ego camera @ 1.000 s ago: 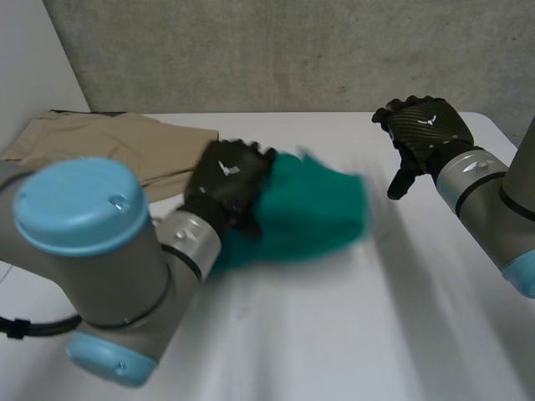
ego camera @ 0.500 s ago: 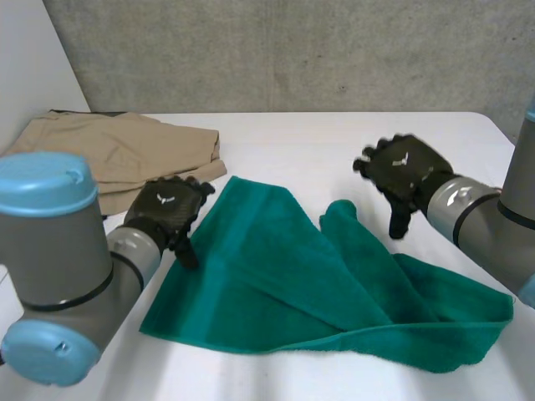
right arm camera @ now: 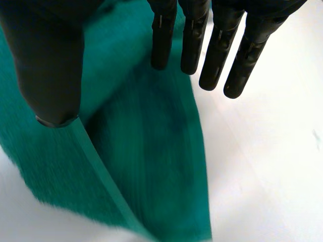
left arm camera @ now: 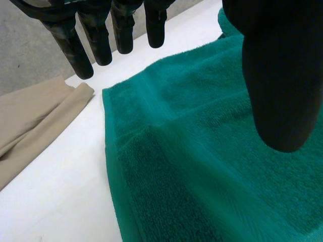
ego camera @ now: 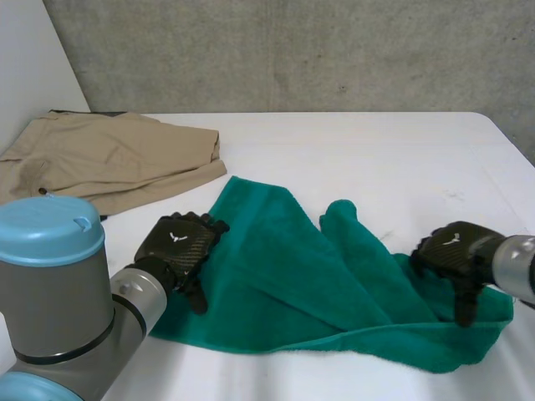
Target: Fold the laundry.
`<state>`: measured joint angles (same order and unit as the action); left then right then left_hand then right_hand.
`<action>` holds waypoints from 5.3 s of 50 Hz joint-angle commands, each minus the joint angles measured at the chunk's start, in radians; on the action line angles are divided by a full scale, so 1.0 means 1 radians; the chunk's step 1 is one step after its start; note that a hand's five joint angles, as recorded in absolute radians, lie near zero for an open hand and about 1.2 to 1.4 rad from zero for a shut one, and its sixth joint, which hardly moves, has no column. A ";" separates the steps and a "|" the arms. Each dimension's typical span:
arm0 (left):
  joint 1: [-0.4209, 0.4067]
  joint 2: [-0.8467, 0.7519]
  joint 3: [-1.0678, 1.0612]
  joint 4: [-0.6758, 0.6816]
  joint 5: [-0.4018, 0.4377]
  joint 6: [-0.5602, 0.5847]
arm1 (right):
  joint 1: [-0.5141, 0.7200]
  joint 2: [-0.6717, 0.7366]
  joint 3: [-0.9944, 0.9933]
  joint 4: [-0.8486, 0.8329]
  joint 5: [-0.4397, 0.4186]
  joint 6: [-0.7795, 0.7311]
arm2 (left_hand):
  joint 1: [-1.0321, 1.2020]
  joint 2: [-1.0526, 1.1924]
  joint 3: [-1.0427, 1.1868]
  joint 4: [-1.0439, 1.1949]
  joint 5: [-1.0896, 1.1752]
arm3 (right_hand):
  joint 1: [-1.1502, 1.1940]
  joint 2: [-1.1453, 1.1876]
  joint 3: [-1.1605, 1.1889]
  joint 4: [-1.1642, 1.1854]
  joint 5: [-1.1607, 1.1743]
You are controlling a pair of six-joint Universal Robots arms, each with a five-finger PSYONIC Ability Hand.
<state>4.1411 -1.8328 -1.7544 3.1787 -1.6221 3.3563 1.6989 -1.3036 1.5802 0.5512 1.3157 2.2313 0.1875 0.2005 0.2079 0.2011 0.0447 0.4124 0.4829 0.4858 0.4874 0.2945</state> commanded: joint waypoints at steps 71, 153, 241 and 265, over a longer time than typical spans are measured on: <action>-0.012 -0.223 0.099 -0.074 -0.010 -0.098 | 0.094 0.136 -0.197 -0.301 0.051 0.430 | 0.161 0.148 0.140 0.147 0.129 | 0.984 0.913 0.910 0.909 0.927; -0.013 -0.040 0.099 0.060 -0.099 0.038 | -0.106 0.092 -0.195 -0.039 -0.084 0.217 | 1.209 1.196 1.188 1.195 1.177 | -0.151 -0.222 -0.225 -0.226 -0.208; 0.013 -0.503 0.529 -0.003 -0.097 0.216 | -0.002 0.139 -0.281 -0.100 0.037 0.114 | 0.342 0.329 0.322 0.329 0.311 | 0.984 0.913 0.910 0.909 0.927; 0.014 -0.283 0.500 -0.022 -0.143 0.232 | -0.031 0.089 -0.318 -0.112 0.045 0.113 | 1.209 1.196 1.188 1.195 1.177 | 0.984 0.913 0.910 0.909 0.927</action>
<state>4.1539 -2.2660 -1.2306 3.1491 -1.7429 3.6004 1.6671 -1.1755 1.2841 0.4373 1.3575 2.3446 1.1544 1.1941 1.1883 1.1977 0.9822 0.9907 1.1791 1.1817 1.1882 0.9914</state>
